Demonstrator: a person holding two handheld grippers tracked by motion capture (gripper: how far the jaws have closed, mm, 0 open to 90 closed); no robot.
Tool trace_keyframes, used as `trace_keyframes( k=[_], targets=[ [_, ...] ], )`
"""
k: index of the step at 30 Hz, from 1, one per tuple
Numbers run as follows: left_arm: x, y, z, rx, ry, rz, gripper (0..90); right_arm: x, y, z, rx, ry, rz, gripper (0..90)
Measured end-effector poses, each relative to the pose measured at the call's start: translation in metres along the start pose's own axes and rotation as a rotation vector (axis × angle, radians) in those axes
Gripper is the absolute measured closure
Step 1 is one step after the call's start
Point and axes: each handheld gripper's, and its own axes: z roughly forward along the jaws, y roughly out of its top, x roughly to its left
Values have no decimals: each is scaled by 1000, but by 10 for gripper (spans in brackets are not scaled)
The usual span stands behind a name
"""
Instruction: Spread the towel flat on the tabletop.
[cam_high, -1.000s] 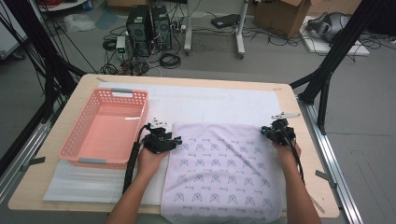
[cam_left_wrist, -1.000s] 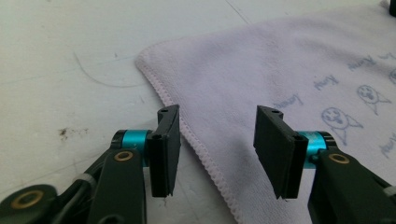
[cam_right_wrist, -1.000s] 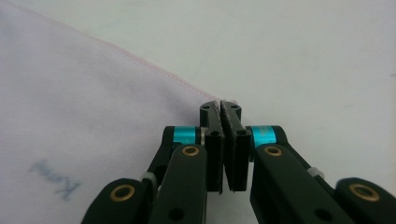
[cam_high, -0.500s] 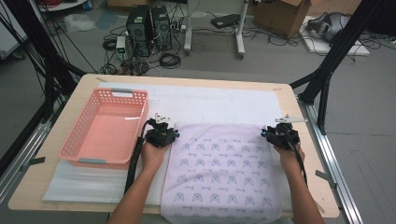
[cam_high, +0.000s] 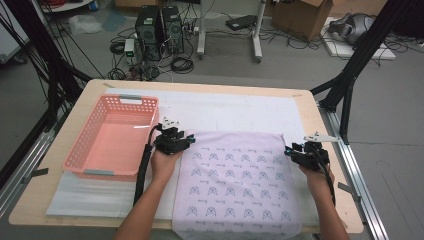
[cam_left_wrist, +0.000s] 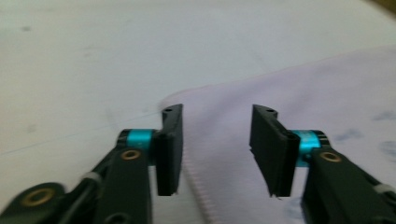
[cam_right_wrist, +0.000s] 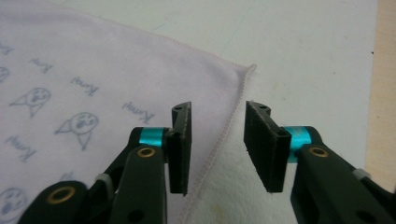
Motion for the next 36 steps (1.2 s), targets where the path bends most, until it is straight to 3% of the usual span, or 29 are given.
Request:
trace_keyframes(
  k=[3,6,9,11,16,20,22,25,28,32,36],
  targets=[
    [-8,1,-9,-35,-83,34,421,0,-5,-10,-22,30,13,538],
    [-13,-2,-19,-73,-136,52,350,2,-11,-20,-35,85,8,487],
    [-16,-6,-29,-73,-178,59,267,6,-18,-30,-42,128,-6,415],
    [-18,-10,-38,-115,-195,64,201,10,-21,-35,-50,123,-22,352],
    [-23,-22,-56,-156,-267,78,223,21,-31,-47,-53,123,-54,254],
    [-26,-33,-67,-181,-266,70,233,26,-38,-54,-77,124,-55,202],
    [-27,-36,-70,-178,-255,81,233,28,-41,-56,-96,123,-55,200],
    [-26,-39,-75,-169,-274,101,240,30,-43,-57,-107,125,-59,200],
    [-25,-42,-77,-190,-273,140,228,31,-47,-57,-127,126,-53,199],
    [-22,-48,-76,-156,-253,167,216,32,-49,-59,-139,123,-48,197],
    [-22,-51,-76,-131,-237,153,233,33,-50,-63,-144,122,-50,196]
  ],
)
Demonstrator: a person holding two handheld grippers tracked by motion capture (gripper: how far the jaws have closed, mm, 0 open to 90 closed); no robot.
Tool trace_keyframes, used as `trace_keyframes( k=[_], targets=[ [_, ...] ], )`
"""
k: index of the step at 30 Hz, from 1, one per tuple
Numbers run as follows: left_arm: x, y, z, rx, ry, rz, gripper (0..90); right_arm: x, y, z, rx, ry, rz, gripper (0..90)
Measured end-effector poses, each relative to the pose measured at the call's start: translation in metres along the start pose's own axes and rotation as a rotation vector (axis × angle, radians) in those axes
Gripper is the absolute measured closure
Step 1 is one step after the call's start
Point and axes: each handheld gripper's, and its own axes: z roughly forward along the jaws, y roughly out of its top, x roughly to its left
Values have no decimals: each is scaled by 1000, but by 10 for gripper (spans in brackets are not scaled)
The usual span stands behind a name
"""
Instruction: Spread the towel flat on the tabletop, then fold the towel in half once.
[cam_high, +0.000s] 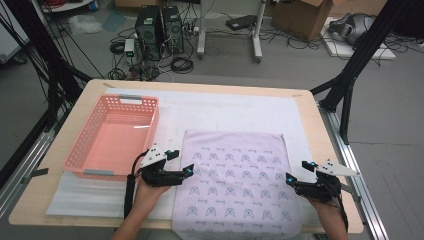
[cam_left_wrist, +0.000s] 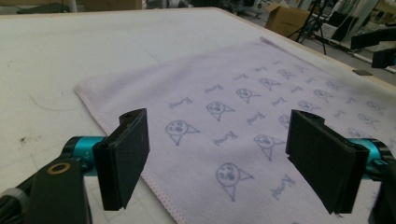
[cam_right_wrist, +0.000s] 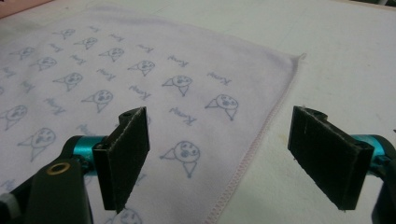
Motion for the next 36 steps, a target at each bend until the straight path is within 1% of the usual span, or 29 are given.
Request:
trace_keyframes(
  k=[1,2,3,5,6,7,8,10,14,18,24,28,31,34,36],
  targets=[
    [-1,0,0,-8,3,5,234,0,0,0,-5,-1,-4,196],
    [-1,1,0,-6,7,11,242,0,0,-1,-5,-2,-1,196],
    [-2,1,0,-6,-2,8,256,0,0,-2,-8,1,2,196],
    [-2,1,0,-7,-2,-1,255,0,1,-2,-17,-2,-1,195],
    [-3,1,1,-15,3,-12,237,0,1,-1,-16,-3,1,195],
    [-2,1,0,-16,3,-14,218,0,1,-1,-12,-3,4,195],
    [-1,1,0,-18,-1,-23,219,0,1,-1,-11,-2,3,195],
    [0,1,-2,-24,8,-26,220,0,1,1,-8,-1,0,195],
    [2,2,-3,-34,11,-46,220,1,1,2,-5,-3,0,195],
    [3,1,0,-22,9,-69,220,1,1,2,4,-4,0,195],
    [5,1,4,-12,0,-84,226,0,-1,1,10,-12,9,195],
    [7,1,5,-1,8,-87,229,1,-2,1,14,-12,20,194],
    [9,1,5,-1,23,-99,236,1,-1,3,15,-15,33,179],
    [10,1,7,18,32,-100,243,0,-1,8,34,-14,46,173],
    [13,1,9,23,43,-89,249,-2,-1,13,58,-13,56,173]
  ],
)
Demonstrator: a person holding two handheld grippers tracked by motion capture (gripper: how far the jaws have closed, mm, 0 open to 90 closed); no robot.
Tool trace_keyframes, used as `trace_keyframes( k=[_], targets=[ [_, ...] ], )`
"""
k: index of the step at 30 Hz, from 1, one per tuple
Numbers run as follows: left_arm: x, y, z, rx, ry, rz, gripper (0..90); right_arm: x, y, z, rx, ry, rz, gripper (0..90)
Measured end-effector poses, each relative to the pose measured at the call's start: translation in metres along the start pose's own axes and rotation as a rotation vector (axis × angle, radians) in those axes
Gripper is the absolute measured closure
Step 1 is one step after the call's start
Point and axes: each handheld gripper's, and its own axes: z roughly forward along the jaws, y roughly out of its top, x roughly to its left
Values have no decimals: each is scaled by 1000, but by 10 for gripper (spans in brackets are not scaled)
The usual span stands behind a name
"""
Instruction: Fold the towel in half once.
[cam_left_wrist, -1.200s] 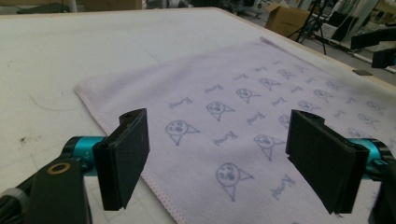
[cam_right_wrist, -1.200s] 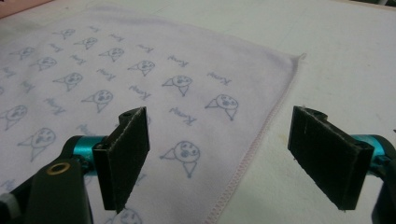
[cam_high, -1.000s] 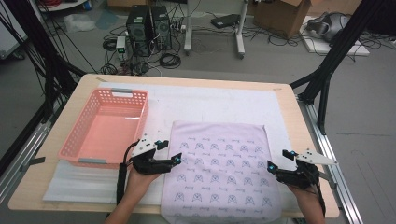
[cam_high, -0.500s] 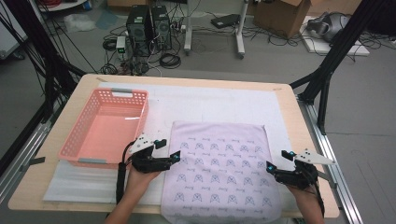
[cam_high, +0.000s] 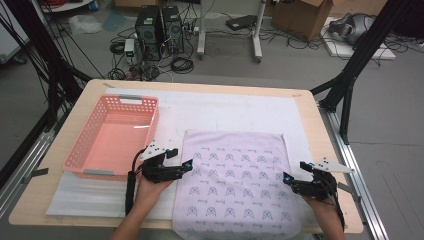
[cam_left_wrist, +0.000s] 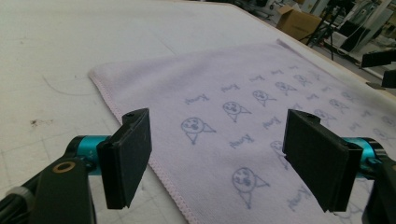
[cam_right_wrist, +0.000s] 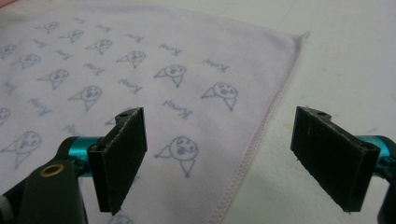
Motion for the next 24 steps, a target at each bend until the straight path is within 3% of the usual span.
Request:
trace_keyframes(
  k=[5,10,13,15,18,24],
  targets=[
    [8,4,3,29,16,-50,286,-4,4,11,55,11,1,175],
    [8,9,12,79,9,-47,320,-9,13,22,72,-6,20,249],
    [8,11,18,77,30,-49,335,-11,19,28,89,-33,27,307],
    [10,13,23,113,63,-52,333,-13,23,34,104,-62,29,360],
    [12,17,31,124,112,-50,325,-17,29,42,122,-105,39,408],
    [19,19,45,173,181,-55,339,-24,34,57,176,-128,57,470]
  ],
)
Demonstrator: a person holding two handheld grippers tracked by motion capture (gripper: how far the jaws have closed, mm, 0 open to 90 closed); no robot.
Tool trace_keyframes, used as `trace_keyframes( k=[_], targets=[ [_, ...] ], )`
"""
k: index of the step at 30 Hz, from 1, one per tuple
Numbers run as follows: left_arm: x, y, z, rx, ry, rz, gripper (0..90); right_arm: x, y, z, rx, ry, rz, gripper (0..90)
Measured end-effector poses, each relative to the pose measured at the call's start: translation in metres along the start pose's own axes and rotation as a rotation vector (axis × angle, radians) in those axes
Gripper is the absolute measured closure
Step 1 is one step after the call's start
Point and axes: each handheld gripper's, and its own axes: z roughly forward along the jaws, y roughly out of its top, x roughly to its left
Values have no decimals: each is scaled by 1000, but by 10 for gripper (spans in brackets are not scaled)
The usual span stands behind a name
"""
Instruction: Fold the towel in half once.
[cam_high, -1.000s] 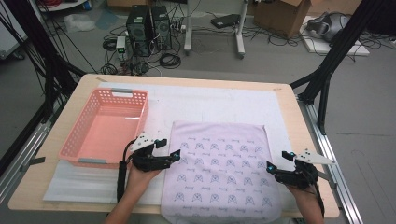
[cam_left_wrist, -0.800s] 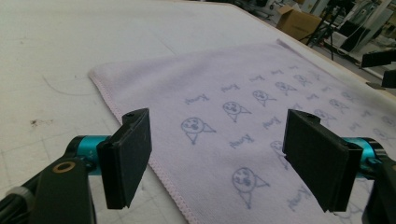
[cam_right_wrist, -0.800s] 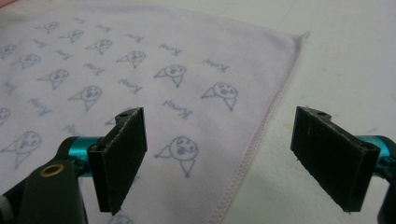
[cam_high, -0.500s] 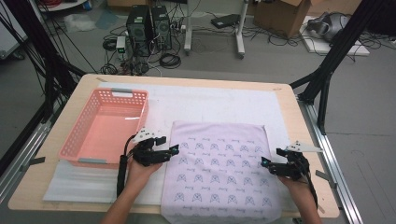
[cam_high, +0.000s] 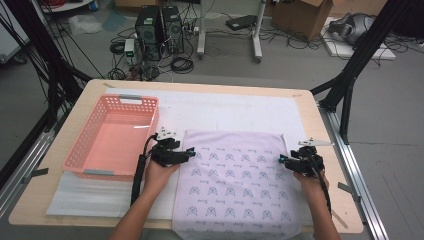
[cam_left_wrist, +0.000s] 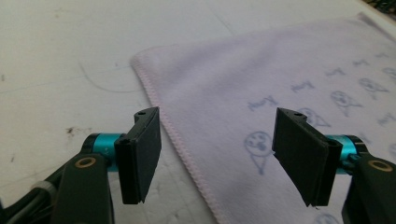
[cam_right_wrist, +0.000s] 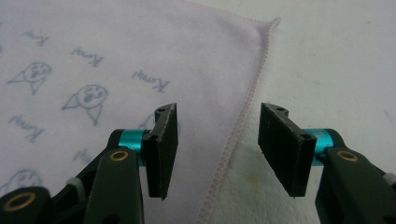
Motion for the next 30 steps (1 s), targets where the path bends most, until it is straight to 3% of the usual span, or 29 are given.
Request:
trace_keyframes(
  k=[3,6,11,12,14,15,17,20,22,24,26,27,30],
  targets=[
    [0,-3,7,41,21,31,382,0,4,6,29,-27,-10,516],
    [-3,-2,8,45,34,55,420,-2,6,8,33,-43,-7,554],
    [-12,-2,10,70,84,152,564,1,9,9,44,14,-45,828],
    [-12,-2,9,70,79,135,622,2,9,9,48,23,-45,842],
    [-10,-1,9,76,50,116,835,3,10,9,53,25,-36,855],
    [-11,-1,9,75,53,115,853,2,10,9,51,29,-41,861],
    [-10,0,8,75,50,112,866,1,10,10,42,23,-36,870],
    [-9,7,2,3,52,68,869,0,11,9,16,-15,-43,885],
    [-8,16,-4,-31,64,65,869,-5,13,5,-35,-48,-24,890],
    [-6,25,-8,-65,58,39,869,-14,15,-1,-81,-7,41,890],
    [-7,28,-9,-66,48,37,869,-20,16,-5,-102,25,71,890],
    [-7,27,-8,-61,50,50,869,-19,16,-6,-107,22,62,890],
    [-5,25,-10,-59,35,29,868,-18,16,-12,-135,30,54,890]
  ],
)
